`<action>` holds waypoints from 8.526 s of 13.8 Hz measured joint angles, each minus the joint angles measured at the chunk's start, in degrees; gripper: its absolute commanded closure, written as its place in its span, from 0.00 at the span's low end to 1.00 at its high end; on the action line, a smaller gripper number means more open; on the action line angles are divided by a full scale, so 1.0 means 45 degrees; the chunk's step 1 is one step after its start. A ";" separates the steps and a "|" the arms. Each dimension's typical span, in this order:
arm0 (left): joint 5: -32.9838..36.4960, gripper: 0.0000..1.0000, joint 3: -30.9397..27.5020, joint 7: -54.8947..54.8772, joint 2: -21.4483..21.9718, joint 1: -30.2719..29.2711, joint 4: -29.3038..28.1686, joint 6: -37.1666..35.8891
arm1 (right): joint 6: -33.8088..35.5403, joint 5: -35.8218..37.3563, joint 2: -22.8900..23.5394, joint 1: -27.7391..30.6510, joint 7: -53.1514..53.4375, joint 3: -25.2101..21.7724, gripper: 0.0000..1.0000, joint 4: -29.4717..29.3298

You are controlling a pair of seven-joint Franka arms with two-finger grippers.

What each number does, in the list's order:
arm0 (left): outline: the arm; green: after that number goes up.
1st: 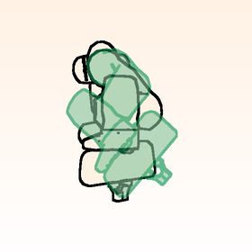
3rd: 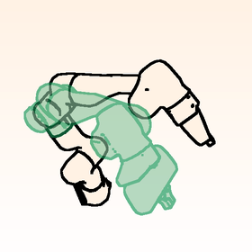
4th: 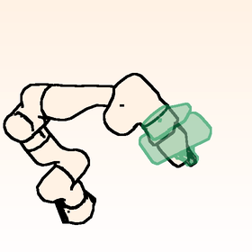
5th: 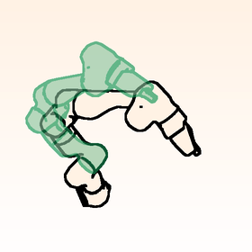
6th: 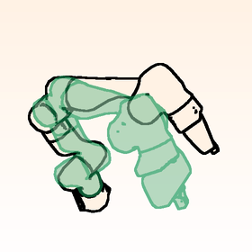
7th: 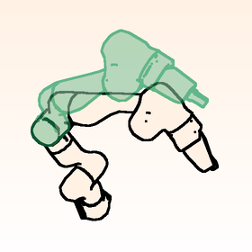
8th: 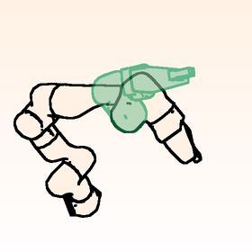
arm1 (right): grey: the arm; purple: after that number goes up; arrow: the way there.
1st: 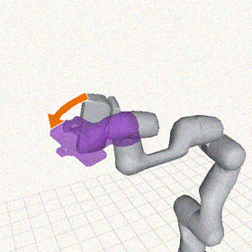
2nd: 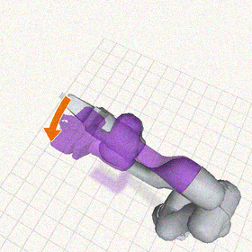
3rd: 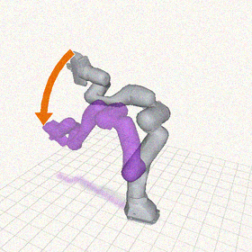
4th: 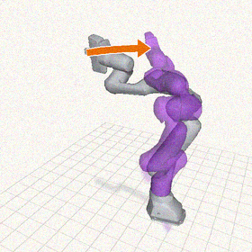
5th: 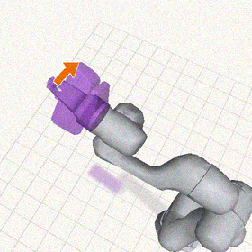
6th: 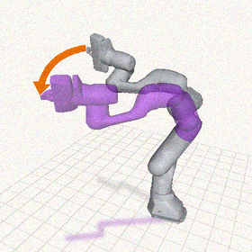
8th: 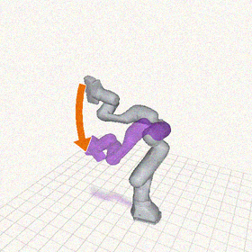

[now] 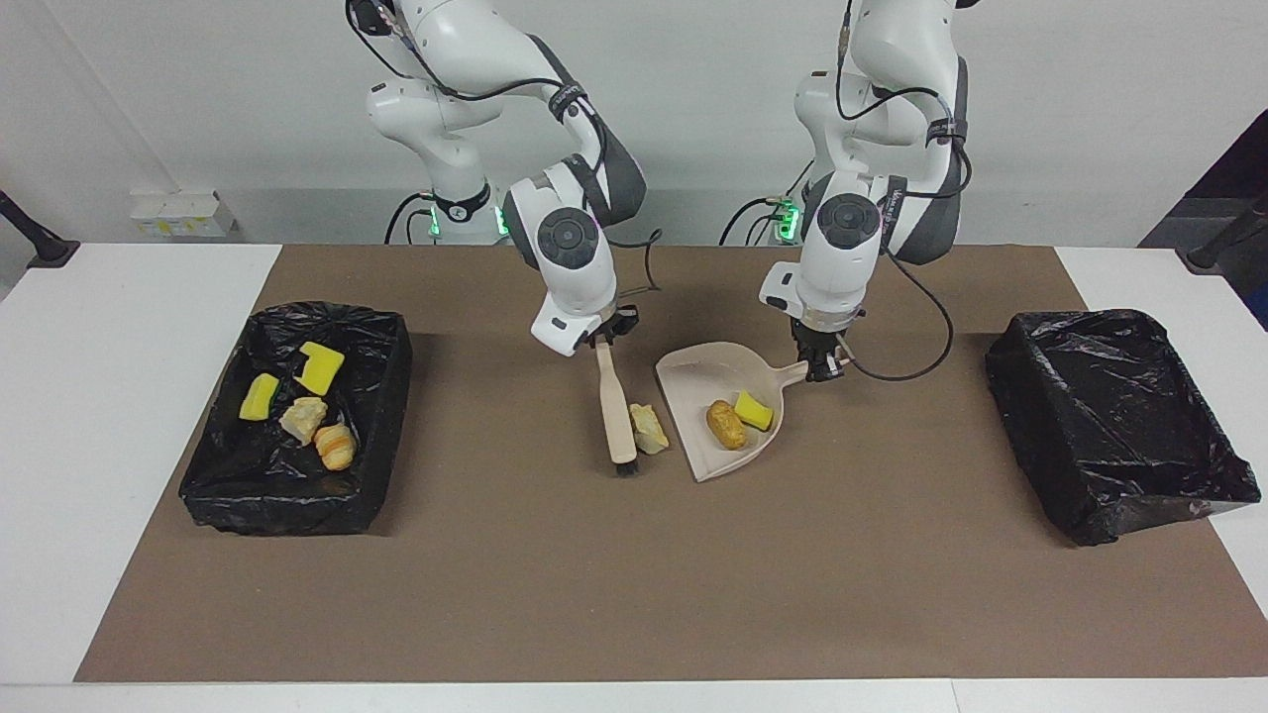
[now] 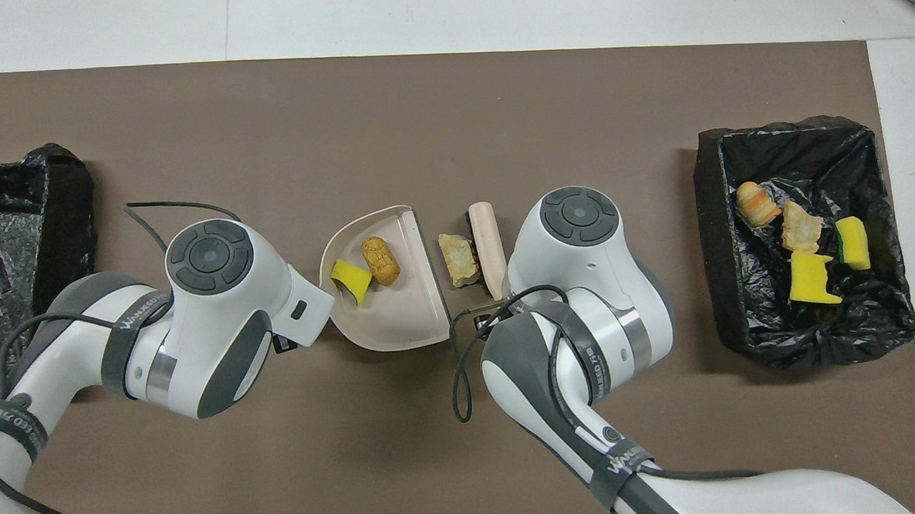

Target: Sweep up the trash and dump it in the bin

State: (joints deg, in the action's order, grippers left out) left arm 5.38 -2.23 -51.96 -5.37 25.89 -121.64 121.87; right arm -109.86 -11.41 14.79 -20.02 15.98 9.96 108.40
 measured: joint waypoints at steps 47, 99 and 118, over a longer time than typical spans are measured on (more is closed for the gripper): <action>-0.0805 1.00 -0.0222 -1.1637 -0.2367 -0.9113 0.8585 -0.4410 | -0.2549 -0.0041 -0.1327 -0.5857 0.8172 0.0564 1.00 0.2162; -0.0288 1.00 0.0387 1.1093 -0.2082 -0.1579 0.6165 -0.5596 | 0.5005 0.3044 -0.2563 0.4905 0.1121 0.0147 0.00 -0.4999; -0.1661 0.00 -0.0420 1.5308 -0.2055 -0.1531 0.5700 -0.1823 | 0.4905 0.2565 -0.2722 0.5761 0.1100 0.0154 0.00 -0.4901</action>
State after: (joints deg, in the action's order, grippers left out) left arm -2.10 -4.12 16.93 -14.61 19.00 -96.00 113.67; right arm -87.78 0.14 2.54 5.91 20.93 10.65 86.35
